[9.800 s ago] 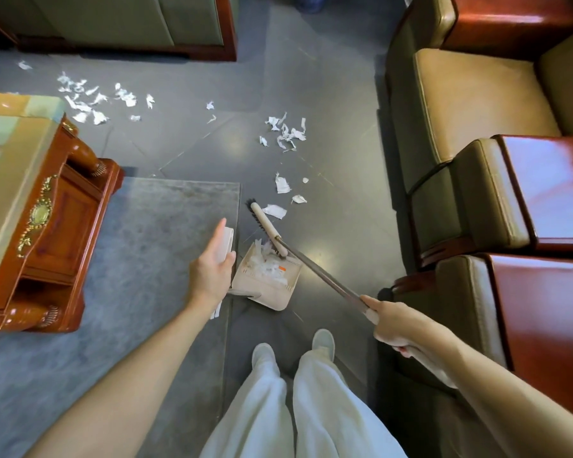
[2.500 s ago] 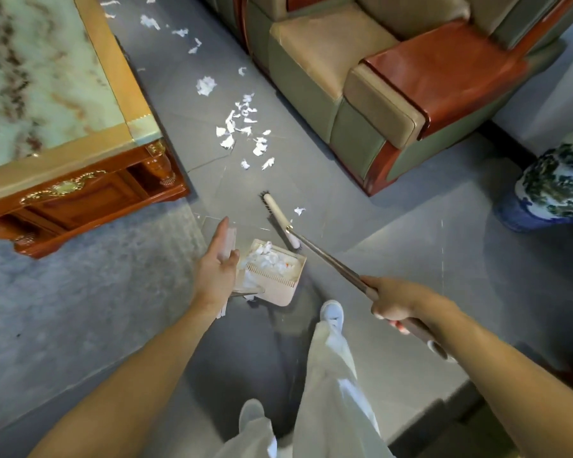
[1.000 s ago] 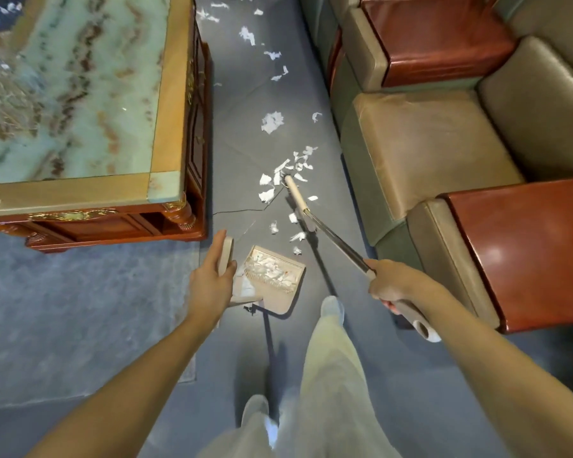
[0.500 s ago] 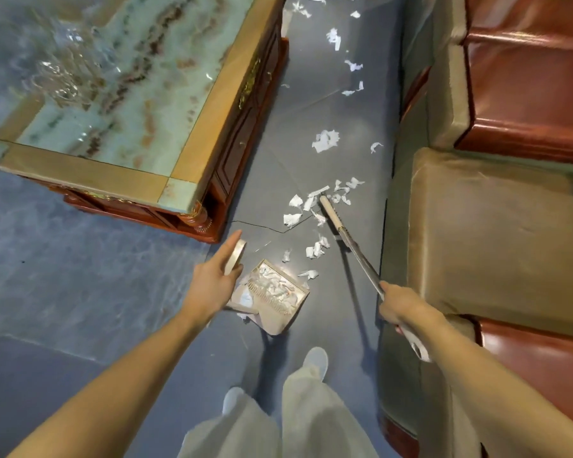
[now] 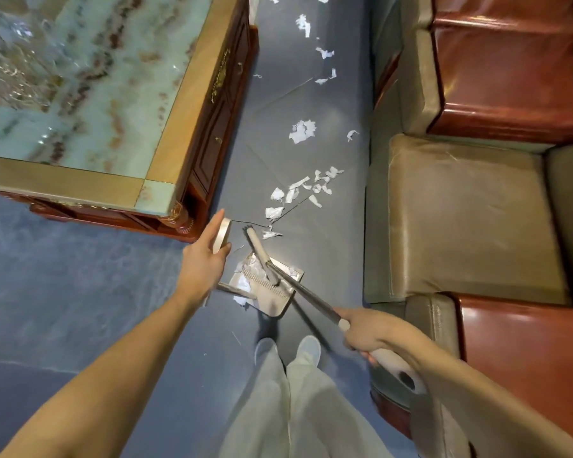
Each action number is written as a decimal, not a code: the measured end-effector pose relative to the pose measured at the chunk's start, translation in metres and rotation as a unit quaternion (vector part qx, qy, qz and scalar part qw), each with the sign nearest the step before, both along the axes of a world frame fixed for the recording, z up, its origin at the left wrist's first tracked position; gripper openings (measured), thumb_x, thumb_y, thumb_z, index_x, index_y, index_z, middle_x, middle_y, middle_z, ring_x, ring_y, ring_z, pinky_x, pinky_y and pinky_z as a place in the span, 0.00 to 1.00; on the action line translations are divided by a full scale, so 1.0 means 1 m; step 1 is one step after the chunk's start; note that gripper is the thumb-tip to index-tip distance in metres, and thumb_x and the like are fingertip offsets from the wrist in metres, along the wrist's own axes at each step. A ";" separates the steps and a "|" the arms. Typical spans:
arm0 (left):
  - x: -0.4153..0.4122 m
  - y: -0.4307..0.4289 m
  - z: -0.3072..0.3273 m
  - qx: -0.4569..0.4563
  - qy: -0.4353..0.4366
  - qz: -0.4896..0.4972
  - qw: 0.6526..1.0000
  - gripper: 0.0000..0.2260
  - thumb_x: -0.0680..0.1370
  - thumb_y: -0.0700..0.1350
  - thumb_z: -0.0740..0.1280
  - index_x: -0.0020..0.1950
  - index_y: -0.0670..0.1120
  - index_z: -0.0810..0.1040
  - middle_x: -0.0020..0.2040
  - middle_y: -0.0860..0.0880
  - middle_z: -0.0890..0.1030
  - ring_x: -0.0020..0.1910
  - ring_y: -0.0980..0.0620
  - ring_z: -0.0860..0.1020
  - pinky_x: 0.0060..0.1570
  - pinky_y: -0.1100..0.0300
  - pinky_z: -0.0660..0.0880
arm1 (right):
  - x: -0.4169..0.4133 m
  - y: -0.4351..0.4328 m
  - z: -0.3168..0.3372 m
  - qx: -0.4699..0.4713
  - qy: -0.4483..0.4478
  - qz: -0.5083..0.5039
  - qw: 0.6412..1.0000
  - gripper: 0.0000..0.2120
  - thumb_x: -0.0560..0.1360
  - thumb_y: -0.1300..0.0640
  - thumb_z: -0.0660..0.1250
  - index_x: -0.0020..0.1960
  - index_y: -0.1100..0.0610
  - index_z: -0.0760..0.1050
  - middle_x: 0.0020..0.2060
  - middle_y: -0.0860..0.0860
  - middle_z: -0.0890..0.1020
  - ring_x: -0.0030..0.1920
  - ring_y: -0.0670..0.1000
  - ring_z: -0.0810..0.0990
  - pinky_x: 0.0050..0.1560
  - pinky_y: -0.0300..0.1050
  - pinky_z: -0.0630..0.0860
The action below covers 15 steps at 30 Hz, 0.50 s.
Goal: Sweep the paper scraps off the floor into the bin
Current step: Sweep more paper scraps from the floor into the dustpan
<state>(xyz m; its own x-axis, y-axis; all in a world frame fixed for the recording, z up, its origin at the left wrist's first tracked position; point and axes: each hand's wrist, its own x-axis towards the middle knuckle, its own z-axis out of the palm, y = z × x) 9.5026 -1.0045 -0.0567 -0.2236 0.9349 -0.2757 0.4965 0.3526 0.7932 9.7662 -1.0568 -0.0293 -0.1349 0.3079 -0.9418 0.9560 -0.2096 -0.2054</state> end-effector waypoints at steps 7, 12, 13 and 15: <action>-0.006 0.003 -0.002 -0.001 -0.015 0.010 1.000 0.28 0.78 0.38 0.64 0.73 0.61 0.65 0.65 0.46 0.75 0.57 0.48 0.76 0.60 0.58 0.71 | 0.009 0.012 0.024 0.024 -0.017 -0.041 0.999 0.38 0.74 0.68 0.58 0.79 0.46 0.50 0.32 0.49 0.70 0.28 0.50 0.75 0.27 0.41 0.75; -0.001 0.025 -0.001 -0.007 -0.015 0.011 1.000 0.28 0.78 0.38 0.64 0.73 0.61 0.64 0.67 0.47 0.74 0.58 0.42 0.76 0.63 0.48 0.72 | 0.017 0.052 0.026 0.062 -0.026 -0.097 0.993 0.35 0.75 0.65 0.57 0.78 0.44 0.53 0.33 0.53 0.77 0.27 0.51 0.76 0.27 0.41 0.76; 0.001 0.032 -0.001 -0.007 -0.015 0.010 1.000 0.28 0.78 0.38 0.64 0.73 0.62 0.64 0.67 0.47 0.74 0.56 0.41 0.77 0.61 0.46 0.73 | 0.020 0.064 0.024 0.069 -0.027 -0.114 0.991 0.35 0.76 0.66 0.57 0.78 0.44 0.54 0.33 0.54 0.78 0.26 0.50 0.75 0.24 0.39 0.75; 0.004 0.049 -0.001 -0.007 -0.019 0.015 1.000 0.29 0.79 0.38 0.64 0.73 0.63 0.63 0.65 0.47 0.75 0.53 0.41 0.78 0.57 0.45 0.75 | 0.028 0.093 0.019 0.090 -0.034 -0.139 0.986 0.34 0.76 0.66 0.55 0.78 0.44 0.55 0.34 0.56 0.78 0.24 0.49 0.73 0.22 0.38 0.72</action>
